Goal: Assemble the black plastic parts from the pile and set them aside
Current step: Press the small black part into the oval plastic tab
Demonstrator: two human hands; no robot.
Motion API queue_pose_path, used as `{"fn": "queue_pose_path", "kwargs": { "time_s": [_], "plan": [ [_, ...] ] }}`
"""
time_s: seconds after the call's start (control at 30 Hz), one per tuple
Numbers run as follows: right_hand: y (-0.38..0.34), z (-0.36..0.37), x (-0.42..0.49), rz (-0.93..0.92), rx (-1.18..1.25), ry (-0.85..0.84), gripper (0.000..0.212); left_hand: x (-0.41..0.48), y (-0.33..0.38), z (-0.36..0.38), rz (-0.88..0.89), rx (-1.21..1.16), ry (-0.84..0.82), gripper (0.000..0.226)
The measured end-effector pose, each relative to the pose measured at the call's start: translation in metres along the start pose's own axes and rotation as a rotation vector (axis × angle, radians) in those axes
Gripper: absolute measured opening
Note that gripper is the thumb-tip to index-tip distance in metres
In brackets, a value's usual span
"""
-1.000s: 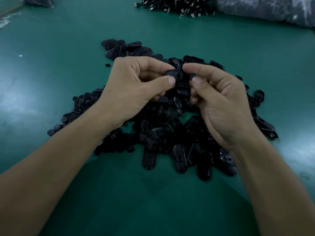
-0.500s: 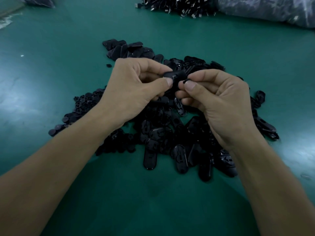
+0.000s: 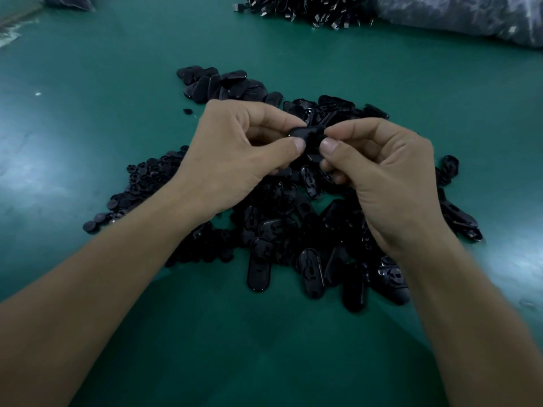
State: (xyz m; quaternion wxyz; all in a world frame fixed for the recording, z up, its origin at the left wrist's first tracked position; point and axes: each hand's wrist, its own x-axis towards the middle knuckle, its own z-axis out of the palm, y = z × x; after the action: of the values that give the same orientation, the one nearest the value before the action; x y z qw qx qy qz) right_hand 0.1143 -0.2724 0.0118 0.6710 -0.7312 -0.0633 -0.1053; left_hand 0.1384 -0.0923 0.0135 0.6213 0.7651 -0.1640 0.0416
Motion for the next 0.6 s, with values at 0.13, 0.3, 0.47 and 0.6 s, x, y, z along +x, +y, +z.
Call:
{"fn": "queue_pose_path", "kwargs": {
  "time_s": [0.13,0.3,0.47,0.6],
  "plan": [
    [-0.0021,0.0029,-0.0017,-0.056,-0.076,0.032,0.014,-0.0015,0.0016,0.001,0.022,0.001,-0.026,0.016],
    [-0.0033,0.0048,-0.0024,-0.076,-0.126,0.042,0.015,-0.0019,0.0029,0.0015,0.039,0.003,-0.04,0.018],
    [-0.0024,0.0071,-0.0034,-0.085,-0.191,0.049,0.014,-0.0016,0.002,0.0025,0.051,0.011,-0.054,0.017],
    [-0.0003,0.0085,-0.0044,-0.075,-0.206,0.08,0.016,-0.0013,0.001,0.0031,0.067,0.039,-0.065,0.016]
  ]
}}
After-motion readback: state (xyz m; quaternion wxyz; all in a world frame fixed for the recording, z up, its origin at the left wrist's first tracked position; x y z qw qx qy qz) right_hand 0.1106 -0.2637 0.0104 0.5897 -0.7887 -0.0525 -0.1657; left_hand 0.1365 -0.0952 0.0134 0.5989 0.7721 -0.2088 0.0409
